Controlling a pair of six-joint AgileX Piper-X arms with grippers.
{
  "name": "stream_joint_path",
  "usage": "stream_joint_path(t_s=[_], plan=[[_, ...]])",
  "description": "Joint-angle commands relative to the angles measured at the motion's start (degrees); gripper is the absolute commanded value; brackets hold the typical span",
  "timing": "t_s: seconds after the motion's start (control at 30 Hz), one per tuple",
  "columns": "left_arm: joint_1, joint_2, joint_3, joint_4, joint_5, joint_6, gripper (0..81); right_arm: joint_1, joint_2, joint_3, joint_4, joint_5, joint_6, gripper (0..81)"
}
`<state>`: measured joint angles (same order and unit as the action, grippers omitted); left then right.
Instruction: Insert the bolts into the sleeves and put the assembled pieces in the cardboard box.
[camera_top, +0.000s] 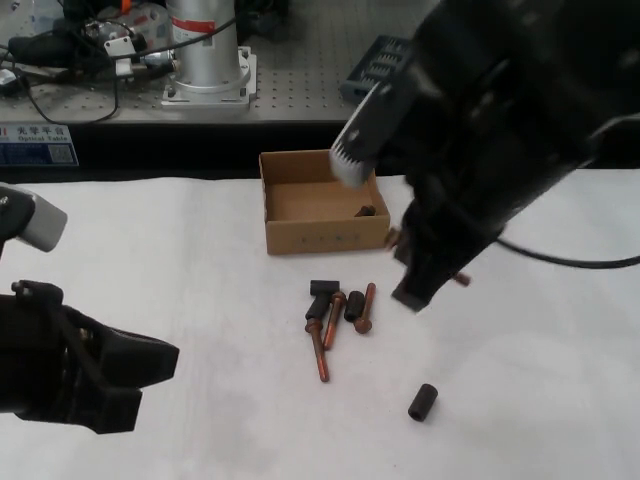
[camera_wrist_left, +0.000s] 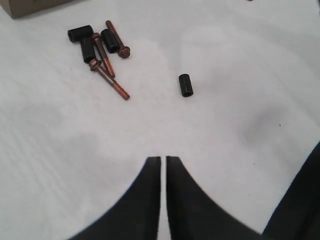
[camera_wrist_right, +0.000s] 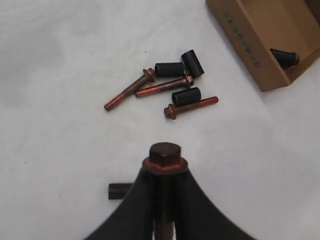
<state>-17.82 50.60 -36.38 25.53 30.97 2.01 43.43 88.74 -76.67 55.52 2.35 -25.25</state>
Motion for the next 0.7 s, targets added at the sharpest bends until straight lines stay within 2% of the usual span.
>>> stream_joint_path(t_s=[0.0,0.07,0.13,0.3,0.4,0.67], plan=[[-1.67,0.77,-0.21,-0.43,2.40,2.28,20.6,0.05,-4.60,-0.36,4.93,-0.35,4.17,2.8],[-3.93,2.62,-0.32,-0.75,1.93,0.51,33.5,0.05,-6.14,-0.36,7.25,-0.35,4.86,2.8],[-6.84,4.99,-0.82,-0.81,-0.79,-2.01,37.9,0.05,-7.40,-0.36,9.68,-0.35,5.07,2.8],[-16.06,13.19,-4.03,-1.87,-5.46,-2.01,31.0,-0.98,-12.01,3.46,12.10,-0.35,5.08,2.8],[-19.39,19.22,-6.97,-3.62,-9.05,-2.01,29.6,-2.62,-16.33,7.90,12.50,-0.35,7.74,2.8],[-20.80,34.94,-16.87,-4.87,-9.31,-2.01,29.6,-6.56,-31.98,18.25,13.41,-0.78,11.86,2.8]])
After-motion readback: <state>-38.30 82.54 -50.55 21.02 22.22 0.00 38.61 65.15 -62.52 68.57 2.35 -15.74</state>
